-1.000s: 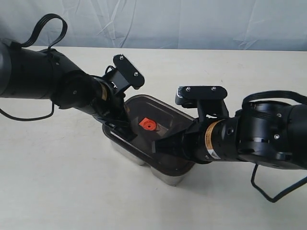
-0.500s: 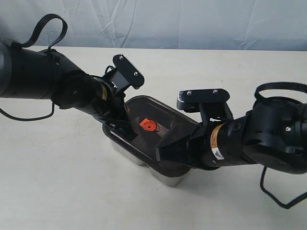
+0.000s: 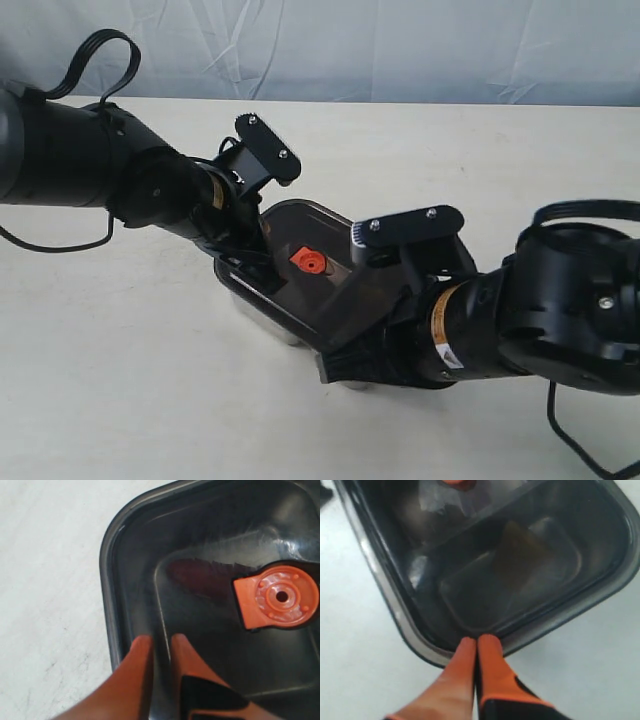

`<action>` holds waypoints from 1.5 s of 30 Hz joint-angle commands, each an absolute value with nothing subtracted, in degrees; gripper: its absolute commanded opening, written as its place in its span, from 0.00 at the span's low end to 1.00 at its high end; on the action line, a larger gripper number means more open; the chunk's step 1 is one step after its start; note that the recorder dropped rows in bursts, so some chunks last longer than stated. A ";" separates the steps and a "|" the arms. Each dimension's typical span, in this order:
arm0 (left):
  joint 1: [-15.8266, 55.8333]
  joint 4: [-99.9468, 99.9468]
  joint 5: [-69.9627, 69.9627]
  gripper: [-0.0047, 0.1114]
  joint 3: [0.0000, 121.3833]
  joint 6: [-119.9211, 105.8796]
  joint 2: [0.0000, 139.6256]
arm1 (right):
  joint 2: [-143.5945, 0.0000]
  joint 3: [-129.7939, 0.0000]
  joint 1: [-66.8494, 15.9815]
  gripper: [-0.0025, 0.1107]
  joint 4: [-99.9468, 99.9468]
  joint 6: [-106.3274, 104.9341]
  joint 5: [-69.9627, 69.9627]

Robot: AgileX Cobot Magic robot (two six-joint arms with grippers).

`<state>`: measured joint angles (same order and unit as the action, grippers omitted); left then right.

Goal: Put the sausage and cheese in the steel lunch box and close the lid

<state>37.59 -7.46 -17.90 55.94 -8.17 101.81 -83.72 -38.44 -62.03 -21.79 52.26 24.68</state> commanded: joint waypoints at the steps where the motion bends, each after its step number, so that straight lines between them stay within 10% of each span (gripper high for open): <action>1: 37.83 -5.89 -21.28 0.17 54.80 -7.86 103.71 | -88.73 -38.59 -62.14 0.02 -18.19 48.68 26.51; 19: 37.83 -6.11 -20.92 0.18 54.80 -7.62 96.59 | -77.36 -45.10 -62.29 0.02 -22.65 48.60 32.76; 27: 37.83 -6.91 -24.40 0.33 54.80 -7.49 87.92 | -74.49 -45.54 -62.43 0.02 -22.79 48.91 34.16; 34: 37.83 -3.37 -34.67 0.04 54.80 -5.74 72.35 | -66.12 -45.54 -66.65 0.02 -29.14 54.24 38.40; 45: 37.83 4.15 -40.32 0.04 53.72 -6.63 38.08 | -59.89 -45.43 -81.57 0.02 -44.93 71.37 51.07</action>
<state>37.59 4.20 -37.21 54.77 -6.52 45.61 -60.79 -45.18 -78.74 -39.30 66.16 48.52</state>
